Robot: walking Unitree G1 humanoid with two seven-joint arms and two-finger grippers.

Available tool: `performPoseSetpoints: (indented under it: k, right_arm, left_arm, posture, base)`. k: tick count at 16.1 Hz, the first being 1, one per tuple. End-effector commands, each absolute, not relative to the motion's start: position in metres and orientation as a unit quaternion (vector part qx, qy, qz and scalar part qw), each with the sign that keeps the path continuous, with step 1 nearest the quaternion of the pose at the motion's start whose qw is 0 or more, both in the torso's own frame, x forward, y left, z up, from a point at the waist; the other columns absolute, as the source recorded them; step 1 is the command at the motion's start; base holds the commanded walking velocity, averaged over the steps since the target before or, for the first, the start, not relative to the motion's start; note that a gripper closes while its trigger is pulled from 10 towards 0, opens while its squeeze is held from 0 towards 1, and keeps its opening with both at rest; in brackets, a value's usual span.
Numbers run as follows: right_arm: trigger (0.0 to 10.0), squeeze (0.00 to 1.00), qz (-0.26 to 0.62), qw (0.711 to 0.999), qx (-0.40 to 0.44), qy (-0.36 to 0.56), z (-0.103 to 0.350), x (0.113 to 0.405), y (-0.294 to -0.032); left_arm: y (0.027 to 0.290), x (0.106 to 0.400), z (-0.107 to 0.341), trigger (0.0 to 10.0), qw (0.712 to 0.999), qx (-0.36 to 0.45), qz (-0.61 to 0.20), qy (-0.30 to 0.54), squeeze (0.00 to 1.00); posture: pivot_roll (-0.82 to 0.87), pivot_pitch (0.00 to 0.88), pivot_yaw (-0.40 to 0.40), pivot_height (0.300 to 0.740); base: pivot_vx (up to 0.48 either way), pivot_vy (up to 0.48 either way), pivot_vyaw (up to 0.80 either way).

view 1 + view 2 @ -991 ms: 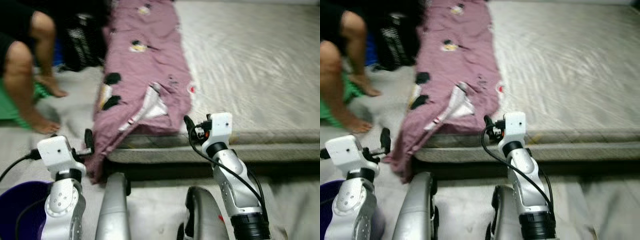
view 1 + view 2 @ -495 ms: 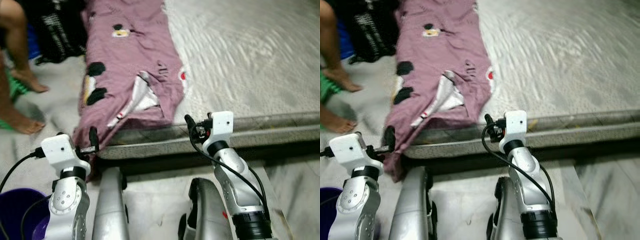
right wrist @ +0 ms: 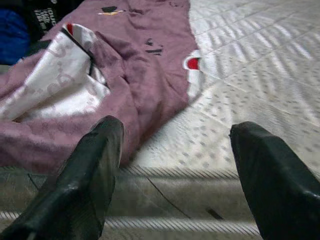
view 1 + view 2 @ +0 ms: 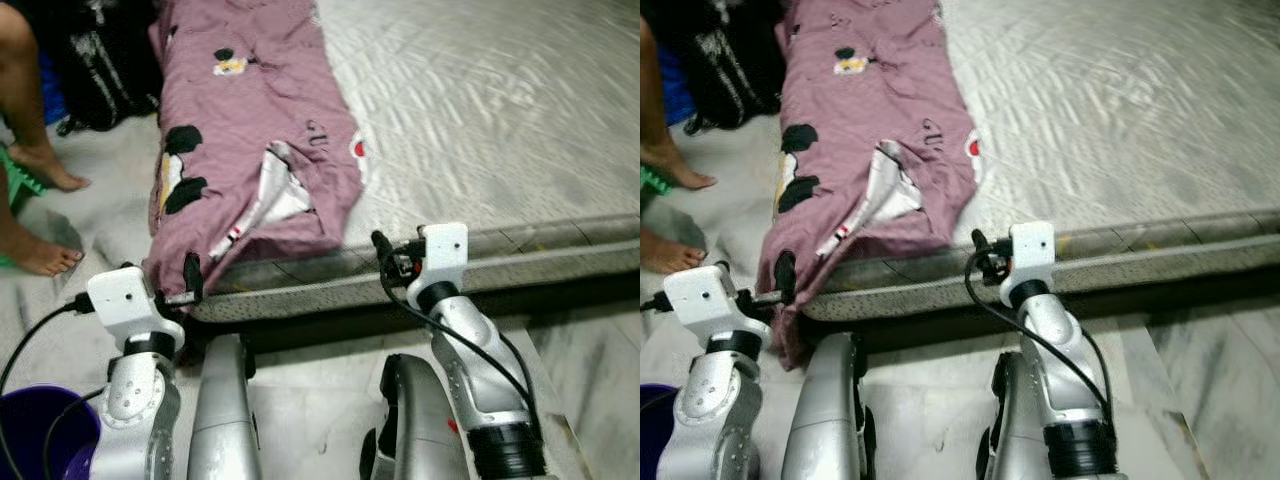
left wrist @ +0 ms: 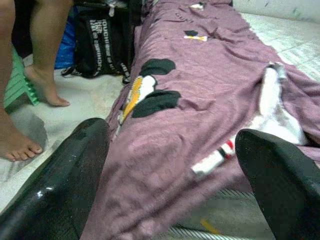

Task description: Clean up the room

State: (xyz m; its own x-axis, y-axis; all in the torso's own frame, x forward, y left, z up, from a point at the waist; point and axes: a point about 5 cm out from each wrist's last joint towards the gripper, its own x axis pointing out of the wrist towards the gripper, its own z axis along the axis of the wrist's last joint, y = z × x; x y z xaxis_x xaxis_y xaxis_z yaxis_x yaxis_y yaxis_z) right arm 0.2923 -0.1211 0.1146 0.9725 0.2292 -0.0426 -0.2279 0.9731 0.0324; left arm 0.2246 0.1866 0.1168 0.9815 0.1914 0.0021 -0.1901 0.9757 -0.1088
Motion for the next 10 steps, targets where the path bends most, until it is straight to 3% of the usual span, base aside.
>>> performPoseSetpoints:
  k: [1,5,10]
  right_arm:
    - [10.0,0.00,0.112,0.993,0.009,0.027,0.1137,0.2928,-0.1247]
    - [10.0,0.00,0.111,0.993,0.007,0.031,0.1124,0.2934,-0.1239]
    - [10.0,0.00,0.113,0.993,0.010,0.034,0.1110,0.2934,-0.1232]
  left_arm:
    - [0.1838,0.2260,0.1192,10.0,0.994,-0.056,0.089,-0.011,0.00]
    - [0.1808,0.2278,0.1177,10.0,0.995,-0.060,0.082,-0.005,0.00]
    - [0.1795,0.2295,0.1141,10.0,0.995,-0.060,0.082,0.010,0.00]
  posture:
    - [0.05,0.155,-0.008,0.519]
    - [0.05,0.150,-0.009,0.519]
    - [0.05,0.144,-0.008,0.519]
  base:
    - [0.375,0.000,0.00]
    - [0.324,0.000,0.00]
    - [0.000,0.000,0.00]
